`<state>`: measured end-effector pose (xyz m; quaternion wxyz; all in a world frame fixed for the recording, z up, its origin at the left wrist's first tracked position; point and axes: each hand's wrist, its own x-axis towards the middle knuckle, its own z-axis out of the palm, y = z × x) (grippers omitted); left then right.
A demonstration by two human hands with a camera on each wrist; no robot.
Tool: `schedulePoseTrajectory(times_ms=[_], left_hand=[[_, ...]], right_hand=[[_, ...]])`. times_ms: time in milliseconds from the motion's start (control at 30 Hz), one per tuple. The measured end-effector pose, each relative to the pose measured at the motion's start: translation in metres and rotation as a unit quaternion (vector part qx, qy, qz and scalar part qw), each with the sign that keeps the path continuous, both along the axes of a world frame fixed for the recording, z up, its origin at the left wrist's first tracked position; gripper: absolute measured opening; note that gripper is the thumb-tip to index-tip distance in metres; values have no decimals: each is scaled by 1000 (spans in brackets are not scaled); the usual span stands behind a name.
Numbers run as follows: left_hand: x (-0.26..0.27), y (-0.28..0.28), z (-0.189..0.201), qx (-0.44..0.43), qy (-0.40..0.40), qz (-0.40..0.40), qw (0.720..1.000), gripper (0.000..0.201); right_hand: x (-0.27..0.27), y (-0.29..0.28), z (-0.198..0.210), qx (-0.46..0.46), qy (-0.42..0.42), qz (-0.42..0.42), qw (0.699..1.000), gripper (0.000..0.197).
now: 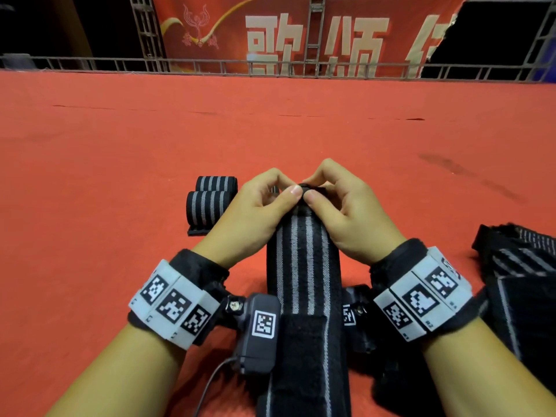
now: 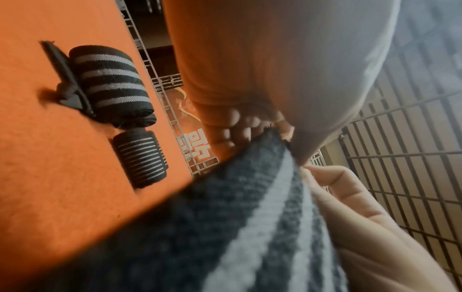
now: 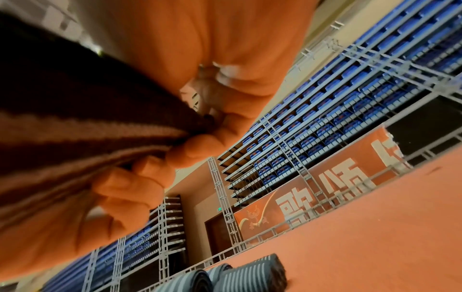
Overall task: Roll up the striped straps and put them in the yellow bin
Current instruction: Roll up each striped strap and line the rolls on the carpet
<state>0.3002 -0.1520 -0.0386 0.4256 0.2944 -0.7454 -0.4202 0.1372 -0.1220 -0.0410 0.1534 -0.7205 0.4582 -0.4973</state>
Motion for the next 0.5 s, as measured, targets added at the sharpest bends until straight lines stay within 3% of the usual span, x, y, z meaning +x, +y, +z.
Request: schedulePoseTrajectory(times_ms=[133,333,500], left_hand=[[3,-3,-3,4,17,-22,1000,19],[2,-4,-8,-126,-62,23,990,6],[-1,-3,-7,-43,-52,15,998,22]], right_hand=[[-1,2,1,2,22,6,1000,7],[-6,-3,0,142,-78,49,986,17],[-7,-3,0,94,-98,70,988,16]])
